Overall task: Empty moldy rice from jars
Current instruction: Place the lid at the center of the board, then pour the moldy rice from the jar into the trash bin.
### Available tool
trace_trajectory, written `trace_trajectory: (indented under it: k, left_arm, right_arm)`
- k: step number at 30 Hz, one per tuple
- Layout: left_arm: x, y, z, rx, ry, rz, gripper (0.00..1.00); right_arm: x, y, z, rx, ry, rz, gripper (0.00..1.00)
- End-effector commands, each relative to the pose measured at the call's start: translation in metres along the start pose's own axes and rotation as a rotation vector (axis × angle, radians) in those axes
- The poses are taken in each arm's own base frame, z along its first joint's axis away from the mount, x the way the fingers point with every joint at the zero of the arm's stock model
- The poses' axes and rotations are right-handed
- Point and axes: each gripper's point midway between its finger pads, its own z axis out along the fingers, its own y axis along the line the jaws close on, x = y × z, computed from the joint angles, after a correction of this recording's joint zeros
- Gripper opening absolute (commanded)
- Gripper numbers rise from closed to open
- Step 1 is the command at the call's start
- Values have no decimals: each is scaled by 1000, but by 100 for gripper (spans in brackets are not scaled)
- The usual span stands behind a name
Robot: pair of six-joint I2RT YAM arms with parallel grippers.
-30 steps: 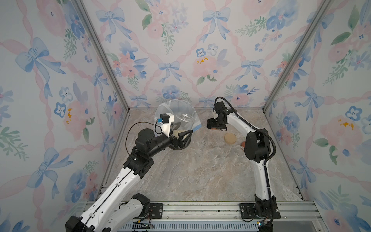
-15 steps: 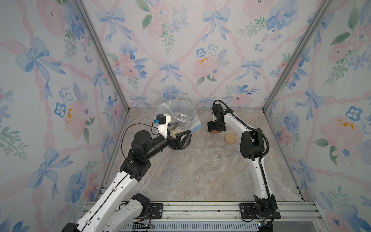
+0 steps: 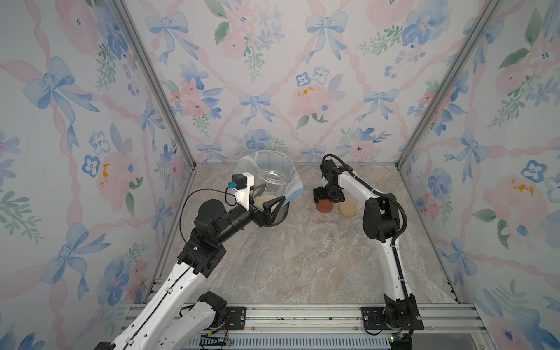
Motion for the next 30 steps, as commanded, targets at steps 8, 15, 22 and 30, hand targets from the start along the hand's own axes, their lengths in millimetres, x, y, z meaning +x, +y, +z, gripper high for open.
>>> trace_trajectory:
  k: [8,15,22,30]
  left_arm:
    - [-33,-1,2,-8,-70,92,0]
    - [-32,6,11,-18,-52,120,0]
    - [-35,16,19,-37,-42,167,0]
    - [-31,32,34,-58,-15,188,0]
  right_arm:
    - [-3,3,-133,-70,-161,82,97]
    - [-3,32,-210,-257,-283,100,97]
    - [3,65,-276,-429,-389,93,97]
    - [13,107,-340,-635,-543,129,97]
